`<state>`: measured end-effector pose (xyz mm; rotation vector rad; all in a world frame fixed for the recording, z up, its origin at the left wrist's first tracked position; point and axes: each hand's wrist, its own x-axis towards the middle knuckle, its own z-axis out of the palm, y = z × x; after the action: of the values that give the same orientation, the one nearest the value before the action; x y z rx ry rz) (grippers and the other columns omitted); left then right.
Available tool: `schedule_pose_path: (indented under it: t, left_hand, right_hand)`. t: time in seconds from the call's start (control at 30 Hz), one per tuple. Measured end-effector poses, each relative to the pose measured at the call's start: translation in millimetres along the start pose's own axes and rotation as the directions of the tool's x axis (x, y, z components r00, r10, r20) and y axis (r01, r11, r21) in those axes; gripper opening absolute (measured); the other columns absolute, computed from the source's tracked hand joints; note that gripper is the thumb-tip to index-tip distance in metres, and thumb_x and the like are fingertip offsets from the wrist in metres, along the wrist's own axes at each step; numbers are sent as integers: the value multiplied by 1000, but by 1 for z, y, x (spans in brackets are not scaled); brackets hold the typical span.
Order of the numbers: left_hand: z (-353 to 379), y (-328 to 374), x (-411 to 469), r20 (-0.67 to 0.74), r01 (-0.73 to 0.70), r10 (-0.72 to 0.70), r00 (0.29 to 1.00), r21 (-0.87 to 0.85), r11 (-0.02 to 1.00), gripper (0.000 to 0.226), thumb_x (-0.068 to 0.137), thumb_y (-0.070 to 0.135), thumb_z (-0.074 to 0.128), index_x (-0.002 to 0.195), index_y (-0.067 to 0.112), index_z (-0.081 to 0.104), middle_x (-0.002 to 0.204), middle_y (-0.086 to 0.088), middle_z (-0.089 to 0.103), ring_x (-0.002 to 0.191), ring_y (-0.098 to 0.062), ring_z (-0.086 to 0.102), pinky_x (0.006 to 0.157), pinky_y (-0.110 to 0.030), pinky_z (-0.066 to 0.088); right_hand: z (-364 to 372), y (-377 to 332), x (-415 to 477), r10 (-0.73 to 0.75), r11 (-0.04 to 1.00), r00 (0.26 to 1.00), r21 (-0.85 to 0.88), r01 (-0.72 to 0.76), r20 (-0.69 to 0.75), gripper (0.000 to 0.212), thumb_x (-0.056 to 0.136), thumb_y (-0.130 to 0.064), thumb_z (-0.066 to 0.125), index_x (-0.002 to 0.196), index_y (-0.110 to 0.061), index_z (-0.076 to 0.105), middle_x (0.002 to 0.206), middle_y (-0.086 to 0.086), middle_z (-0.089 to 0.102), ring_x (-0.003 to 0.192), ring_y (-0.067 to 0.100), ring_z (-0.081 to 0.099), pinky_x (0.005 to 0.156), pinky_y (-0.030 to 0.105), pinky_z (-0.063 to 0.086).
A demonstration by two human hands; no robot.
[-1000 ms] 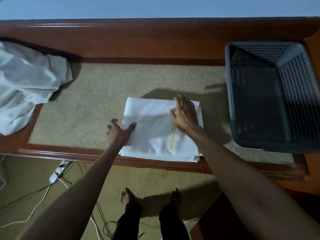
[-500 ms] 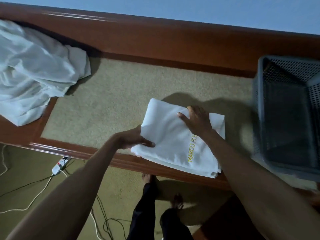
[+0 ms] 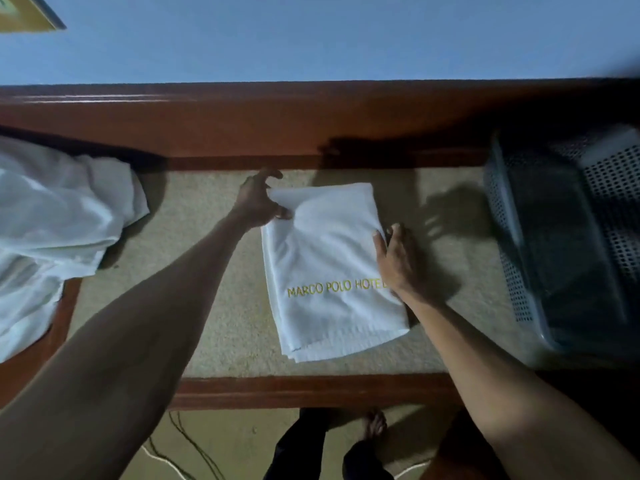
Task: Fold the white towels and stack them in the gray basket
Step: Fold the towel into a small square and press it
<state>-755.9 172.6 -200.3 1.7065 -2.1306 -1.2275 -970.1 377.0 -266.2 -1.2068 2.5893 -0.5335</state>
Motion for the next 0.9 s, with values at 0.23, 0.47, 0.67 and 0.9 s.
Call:
schedule_pose_path:
  t: [0.23, 0.47, 0.67, 0.9]
  left_hand:
    - [58, -15, -16, -232, -154, 265, 936, 405, 901, 46, 89, 18, 60, 135, 16, 55, 138, -14, 52, 130, -39, 47, 109, -55, 41]
    - [106, -32, -3, -72, -238, 311, 948, 486, 841, 63, 110, 47, 20, 164, 16, 14, 172, -11, 10, 159, -25, 1, 127, -45, -5]
    - [117, -41, 13, -93, -211, 309, 947, 545, 811, 66, 108, 53, 15, 165, 20, 9, 172, -6, 12, 159, -21, 2, 128, -44, -5]
    - [121, -44, 5, -151, -209, 339, 929, 542, 814, 66, 108, 53, 17, 165, 21, 9, 172, -7, 8, 159, -21, 2, 128, -46, -1]
  right_hand:
    - [23, -29, 45, -325, 943, 926, 5, 332, -191, 39, 100, -31, 47, 126, -7, 61, 134, 19, 57, 122, 37, 50, 102, 47, 41]
    - [58, -39, 67, -419, 899, 906, -113, 423, 57, 58, 104, -38, 28, 154, -9, 39, 160, 20, 36, 148, 40, 33, 115, 56, 36]
    - [76, -29, 71, -449, 888, 892, -143, 437, -62, 55, 109, -37, 27, 156, -10, 37, 161, 14, 37, 150, 33, 33, 119, 50, 32]
    - [74, -30, 65, -426, 898, 904, -130, 420, -29, 59, 107, -40, 29, 158, -11, 33, 163, 15, 32, 152, 32, 28, 120, 52, 28]
